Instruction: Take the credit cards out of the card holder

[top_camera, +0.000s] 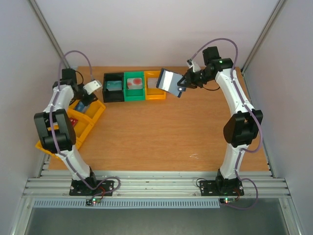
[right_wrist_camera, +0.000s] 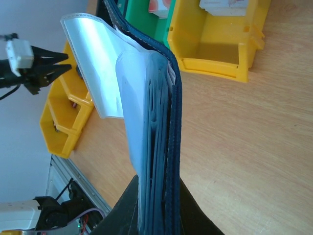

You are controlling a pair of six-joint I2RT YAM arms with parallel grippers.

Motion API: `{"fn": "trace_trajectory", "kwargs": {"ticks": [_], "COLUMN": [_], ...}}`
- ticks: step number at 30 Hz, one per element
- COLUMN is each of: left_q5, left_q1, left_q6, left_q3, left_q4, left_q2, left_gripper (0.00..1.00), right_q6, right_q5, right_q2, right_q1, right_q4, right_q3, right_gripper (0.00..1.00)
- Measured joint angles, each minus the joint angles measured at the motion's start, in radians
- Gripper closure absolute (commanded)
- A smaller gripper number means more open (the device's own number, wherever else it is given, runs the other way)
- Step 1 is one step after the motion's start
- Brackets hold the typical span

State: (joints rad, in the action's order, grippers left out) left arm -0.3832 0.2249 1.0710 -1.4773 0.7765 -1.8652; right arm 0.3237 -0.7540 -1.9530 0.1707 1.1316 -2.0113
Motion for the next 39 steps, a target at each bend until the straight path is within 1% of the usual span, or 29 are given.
{"fn": "trace_trajectory", "kwargs": {"ticks": [4,7,8,10,11,15,17,20,24,26,28,29,31,32,34,35,37,39], "left_q5": [-0.144,-0.285,-0.331,-0.408,-0.445,-0.584,-0.631,-0.668,-0.674,-0.66,-0.647,-0.642,-0.644,-0.652,-0.681,-0.698,-0.721,-0.723], "left_q1": [0.0,-0.012,-0.026,-0.078,-0.117,-0.288,-0.332,-0.368,-0.397,-0.412,-0.425,-0.434,-0.457,-0.47,-0.496,-0.506,-0.525,-0.534], "left_q6": [-0.082,-0.182,-0.234,-0.332,-0.373,-0.586,-0.704,-0.856,-1.006,-1.057,-1.088,-1.098,-1.108,-1.113,-1.111,-1.109,-1.113,-1.122], "left_q3": [0.007,0.011,0.011,0.007,0.005,0.015,0.058,0.176,0.375,0.461,0.509,0.525,0.544,0.548,0.556,0.562,0.583,0.623], "left_q4": [0.003,-0.024,-0.047,-0.086,-0.102,-0.199,-0.286,-0.427,-0.583,-0.628,-0.646,-0.652,-0.654,-0.653,-0.656,-0.657,-0.66,-0.678], "left_q2": [0.124,0.231,0.264,0.314,0.331,0.366,0.381,0.416,0.482,0.518,0.552,0.571,0.618,0.642,0.69,0.714,0.767,0.826], "left_gripper": [0.51,0.38,0.31,0.04,0.01,0.01,0.01,0.01,0.01,0.01,0.01,0.06,0.25,0.43,0.91,0.99,1.0,1.0], "right_q6": [0.034,0.066,0.079,0.102,0.111,0.155,0.181,0.228,0.272,0.284,0.288,0.29,0.292,0.292,0.291,0.289,0.279,0.256], "right_q5": [-0.003,-0.008,-0.01,-0.016,-0.02,-0.026,-0.024,-0.016,-0.012,-0.013,-0.014,-0.015,-0.021,-0.025,-0.03,-0.031,-0.034,-0.038], "right_q2": [0.013,0.015,0.015,0.015,0.015,0.019,0.025,0.046,0.128,0.183,0.233,0.253,0.292,0.312,0.352,0.372,0.41,0.454], "right_q1": [0.011,0.036,0.048,0.074,0.086,0.135,0.162,0.209,0.269,0.299,0.328,0.341,0.37,0.387,0.413,0.422,0.435,0.441], "right_q4": [0.034,0.063,0.072,0.092,0.098,0.122,0.139,0.15,0.132,0.115,0.103,0.102,0.09,0.081,0.061,0.047,0.009,-0.044], "right_q3": [-0.029,-0.07,-0.087,-0.122,-0.135,-0.17,-0.171,-0.147,-0.022,0.051,0.103,0.116,0.138,0.151,0.185,0.205,0.252,0.311], "right_gripper": [0.99,0.99,0.99,0.99,0.99,0.99,0.99,0.99,0.99,0.99,0.99,0.99,0.99,0.99,0.97,0.91,0.7,0.55]}}
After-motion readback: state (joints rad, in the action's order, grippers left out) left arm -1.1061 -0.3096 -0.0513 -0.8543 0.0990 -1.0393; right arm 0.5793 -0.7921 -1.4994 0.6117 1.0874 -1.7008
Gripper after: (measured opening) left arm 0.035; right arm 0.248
